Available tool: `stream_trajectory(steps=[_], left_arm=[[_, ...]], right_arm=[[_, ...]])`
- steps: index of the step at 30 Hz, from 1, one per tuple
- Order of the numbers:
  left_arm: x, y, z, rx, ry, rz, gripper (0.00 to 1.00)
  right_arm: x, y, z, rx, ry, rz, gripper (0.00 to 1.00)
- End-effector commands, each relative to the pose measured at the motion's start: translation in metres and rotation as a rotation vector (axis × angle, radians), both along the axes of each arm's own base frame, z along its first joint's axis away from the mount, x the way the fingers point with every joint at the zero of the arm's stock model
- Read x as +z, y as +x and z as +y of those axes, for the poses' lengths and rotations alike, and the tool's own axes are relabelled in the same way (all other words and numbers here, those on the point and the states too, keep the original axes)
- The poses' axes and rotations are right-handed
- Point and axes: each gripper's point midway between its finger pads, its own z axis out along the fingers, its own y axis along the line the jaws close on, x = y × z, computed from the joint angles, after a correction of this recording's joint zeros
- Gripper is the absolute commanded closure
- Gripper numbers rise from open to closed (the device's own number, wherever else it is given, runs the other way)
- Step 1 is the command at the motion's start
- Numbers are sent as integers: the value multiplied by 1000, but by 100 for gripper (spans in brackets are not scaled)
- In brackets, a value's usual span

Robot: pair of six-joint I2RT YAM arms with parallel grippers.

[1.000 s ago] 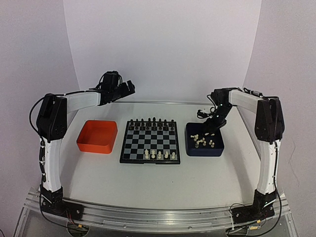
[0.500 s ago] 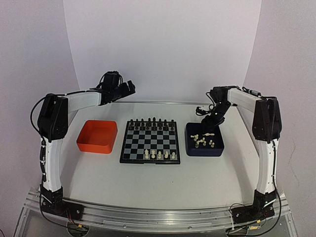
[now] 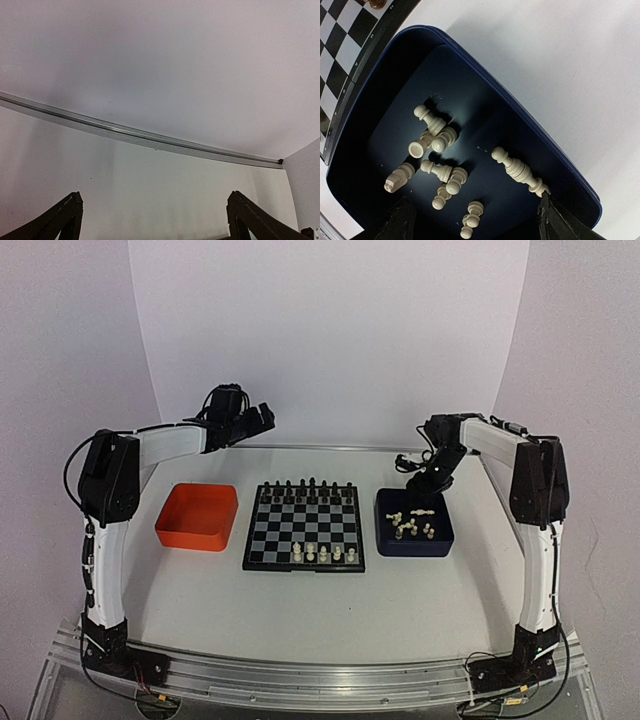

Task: Set up the chess pieces on the board
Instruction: Adjust the chess piece in the storage box.

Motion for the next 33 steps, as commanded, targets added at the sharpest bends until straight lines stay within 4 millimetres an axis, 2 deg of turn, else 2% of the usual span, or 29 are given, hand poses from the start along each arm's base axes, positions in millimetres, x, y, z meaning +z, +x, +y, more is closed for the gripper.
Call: stream_trajectory(steps=[1, 7, 10, 23, 33], left_arm=[[11, 7, 6, 36, -23, -42, 0], [12, 13, 11, 55, 3, -54, 0], [13, 16, 12, 52, 6, -55, 0], [19, 14, 14, 46, 19, -51, 0], [19, 15, 13, 22, 31, -33, 0]], right_arm=[[6, -12, 2, -7, -1, 18, 19], [7, -37, -4, -43, -11, 69, 18], [10, -40, -2, -32, -14, 68, 19], [-3, -7, 16, 120, -9, -10, 28], [-12, -12, 28, 177, 9, 7, 36]])
